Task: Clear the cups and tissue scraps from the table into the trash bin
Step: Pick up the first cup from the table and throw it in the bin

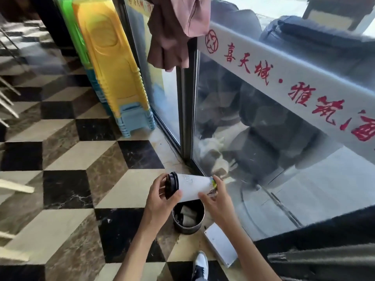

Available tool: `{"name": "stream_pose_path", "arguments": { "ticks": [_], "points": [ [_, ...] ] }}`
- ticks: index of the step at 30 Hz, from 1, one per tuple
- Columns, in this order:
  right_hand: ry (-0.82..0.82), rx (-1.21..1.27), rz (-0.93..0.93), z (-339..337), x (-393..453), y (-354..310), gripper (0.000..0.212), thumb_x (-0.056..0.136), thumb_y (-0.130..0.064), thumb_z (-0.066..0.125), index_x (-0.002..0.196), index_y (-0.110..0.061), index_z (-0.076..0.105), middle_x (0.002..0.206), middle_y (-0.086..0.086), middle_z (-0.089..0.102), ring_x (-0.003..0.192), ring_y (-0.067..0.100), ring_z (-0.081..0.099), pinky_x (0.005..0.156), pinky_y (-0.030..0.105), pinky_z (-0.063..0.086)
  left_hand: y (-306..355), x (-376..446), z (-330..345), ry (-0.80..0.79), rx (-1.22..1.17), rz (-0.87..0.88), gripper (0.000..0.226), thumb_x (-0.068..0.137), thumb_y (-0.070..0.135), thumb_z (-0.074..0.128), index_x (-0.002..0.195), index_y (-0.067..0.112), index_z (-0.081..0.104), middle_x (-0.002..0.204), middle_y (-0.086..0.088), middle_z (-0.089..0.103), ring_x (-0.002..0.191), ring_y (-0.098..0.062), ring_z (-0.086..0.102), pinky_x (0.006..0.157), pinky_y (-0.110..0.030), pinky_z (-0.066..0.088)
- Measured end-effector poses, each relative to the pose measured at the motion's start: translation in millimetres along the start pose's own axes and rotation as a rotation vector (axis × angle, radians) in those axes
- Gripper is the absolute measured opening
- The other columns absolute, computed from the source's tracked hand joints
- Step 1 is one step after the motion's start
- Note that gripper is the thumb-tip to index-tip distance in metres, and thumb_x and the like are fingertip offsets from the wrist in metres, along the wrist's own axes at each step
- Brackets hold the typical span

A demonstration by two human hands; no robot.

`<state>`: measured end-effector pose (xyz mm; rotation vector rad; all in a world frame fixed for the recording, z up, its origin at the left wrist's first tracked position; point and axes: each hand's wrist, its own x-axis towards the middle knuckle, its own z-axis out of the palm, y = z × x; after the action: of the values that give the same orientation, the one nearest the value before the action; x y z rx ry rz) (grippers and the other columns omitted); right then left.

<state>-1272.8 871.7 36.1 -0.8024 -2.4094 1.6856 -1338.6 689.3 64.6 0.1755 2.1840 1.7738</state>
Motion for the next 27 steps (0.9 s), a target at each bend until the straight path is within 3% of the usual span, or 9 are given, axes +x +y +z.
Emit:
{"name": "stream_pose_path", "arguments": {
  "ticks": [3,7,8,10,12,16,20,24,27],
  "points": [
    [-0.044,-0.015,0.079,7,36,24,0.07,0.085,-0.035,0.069,0.144,-0.031,0.032,0.099,-0.006,0.068,0.077,0.0,0.066,0.062,0.011,0.049,-30,37,12,0.002,0.06,-0.066,0.062,0.07,0.048,0.074,0.128,0.052,0.049,0.133,0.017,0.058,0.122,0.005,0.054,0.103,-0.024,0.046],
    [-0.089,-0.013,0.197,30,68,69,0.069,0.089,-0.034,0.067,0.147,-0.026,0.031,0.108,0.006,0.07,0.094,0.022,0.068,0.086,0.043,0.056,-87,77,27,-0.034,0.071,-0.192,0.061,0.068,0.054,0.074,0.122,0.062,0.046,0.133,0.021,0.055,0.122,0.016,0.048,0.092,-0.004,0.037],
    [-0.09,-0.017,0.238,37,75,83,0.07,0.089,-0.034,0.067,0.147,-0.024,0.031,0.107,0.004,0.069,0.095,0.022,0.068,0.088,0.042,0.055,-104,86,31,-0.043,0.069,-0.228,0.064,0.068,0.054,0.075,0.126,0.056,0.048,0.135,0.018,0.056,0.124,0.01,0.049,0.094,-0.006,0.038],
    [-0.091,-0.037,0.304,53,90,115,0.07,0.088,-0.032,0.068,0.147,-0.022,0.031,0.099,-0.009,0.065,0.089,0.01,0.067,0.082,0.028,0.055,-140,103,39,-0.065,0.084,-0.29,0.068,0.068,0.056,0.075,0.131,0.047,0.049,0.137,0.015,0.057,0.127,0.002,0.051,0.101,-0.017,0.04],
    [-0.103,-0.043,0.368,71,104,155,0.069,0.088,-0.029,0.069,0.146,-0.019,0.032,0.094,-0.016,0.061,0.081,0.001,0.064,0.073,0.016,0.05,-183,117,49,-0.083,0.1,-0.346,0.062,0.069,0.055,0.074,0.127,0.054,0.049,0.133,0.02,0.058,0.125,0.005,0.052,0.105,-0.024,0.042],
    [-0.125,-0.033,0.497,118,130,240,0.07,0.089,-0.031,0.067,0.148,-0.02,0.03,0.096,-0.021,0.055,0.086,-0.003,0.059,0.073,0.018,0.045,-281,142,65,-0.1,0.111,-0.489,0.069,0.071,0.05,0.07,0.135,0.036,0.05,0.137,0.01,0.058,0.128,-0.003,0.052,0.109,-0.035,0.043],
    [-0.15,-0.015,0.572,167,163,327,0.074,0.089,-0.034,0.066,0.151,-0.021,0.027,0.108,-0.015,0.058,0.09,0.005,0.061,0.075,0.022,0.045,-382,171,75,-0.111,0.118,-0.603,0.065,0.071,0.046,0.071,0.132,0.039,0.051,0.127,0.014,0.062,0.11,0.011,0.059,0.096,-0.022,0.048],
    [-0.132,-0.017,0.631,207,200,398,0.076,0.089,-0.033,0.065,0.152,-0.02,0.025,0.106,-0.006,0.057,0.086,0.009,0.061,0.069,0.02,0.046,-459,207,87,-0.14,0.14,-0.652,0.065,0.074,0.042,0.07,0.135,0.03,0.05,0.129,0.008,0.061,0.122,-0.009,0.058,0.103,-0.033,0.049],
    [-0.117,-0.024,0.647,230,223,440,0.075,0.089,-0.035,0.064,0.152,-0.021,0.025,0.109,-0.012,0.055,0.09,0.003,0.058,0.069,0.014,0.042,-500,234,97,-0.154,0.17,-0.651,0.064,0.072,0.046,0.067,0.132,0.035,0.049,0.127,0.011,0.059,0.121,-0.01,0.057,0.104,-0.036,0.048]
  ]
}}
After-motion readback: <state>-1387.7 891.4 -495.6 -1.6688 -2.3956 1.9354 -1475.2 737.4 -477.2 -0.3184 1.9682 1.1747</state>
